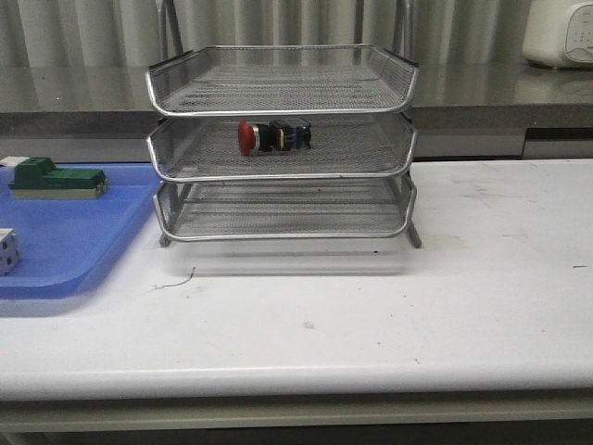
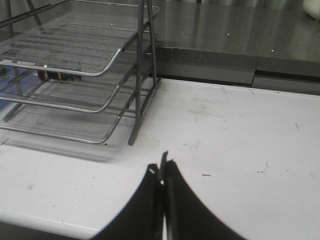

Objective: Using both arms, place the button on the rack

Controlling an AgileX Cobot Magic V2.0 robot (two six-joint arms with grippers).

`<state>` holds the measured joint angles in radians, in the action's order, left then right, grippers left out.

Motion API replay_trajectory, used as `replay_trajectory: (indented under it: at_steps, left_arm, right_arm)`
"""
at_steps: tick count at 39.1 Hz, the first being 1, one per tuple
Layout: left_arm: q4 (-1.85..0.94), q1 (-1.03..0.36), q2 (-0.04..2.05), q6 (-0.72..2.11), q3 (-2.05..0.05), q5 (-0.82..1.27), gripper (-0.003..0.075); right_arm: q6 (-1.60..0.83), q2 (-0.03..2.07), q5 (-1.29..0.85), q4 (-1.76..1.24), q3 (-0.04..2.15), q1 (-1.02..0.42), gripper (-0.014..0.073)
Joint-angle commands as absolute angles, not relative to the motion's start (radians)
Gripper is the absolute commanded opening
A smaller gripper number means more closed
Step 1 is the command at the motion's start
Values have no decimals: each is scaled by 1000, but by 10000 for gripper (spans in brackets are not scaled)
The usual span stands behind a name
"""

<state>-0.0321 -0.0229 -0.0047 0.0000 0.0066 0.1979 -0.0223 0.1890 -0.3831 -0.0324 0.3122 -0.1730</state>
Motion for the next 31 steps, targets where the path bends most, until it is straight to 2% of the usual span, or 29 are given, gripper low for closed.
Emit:
replay_trajectory:
  at_steps: [1, 8, 23, 31]
  left_arm:
    - [-42, -21, -27, -7, 15, 109, -19]
    - [-42, -21, -27, -7, 15, 109, -19]
    - [-42, -21, -27, -7, 15, 109, -19]
    - [-42, -21, -27, -7, 15, 109, -19]
  right_arm:
    - [-27, 200, -301, -31, 338, -168, -110]
    - [-27, 154, -236, -25, 278, -119, -110]
    - [-27, -30, -142, -26, -29, -12, -110]
    - [-27, -26, -189, -23, -25, -9, -110]
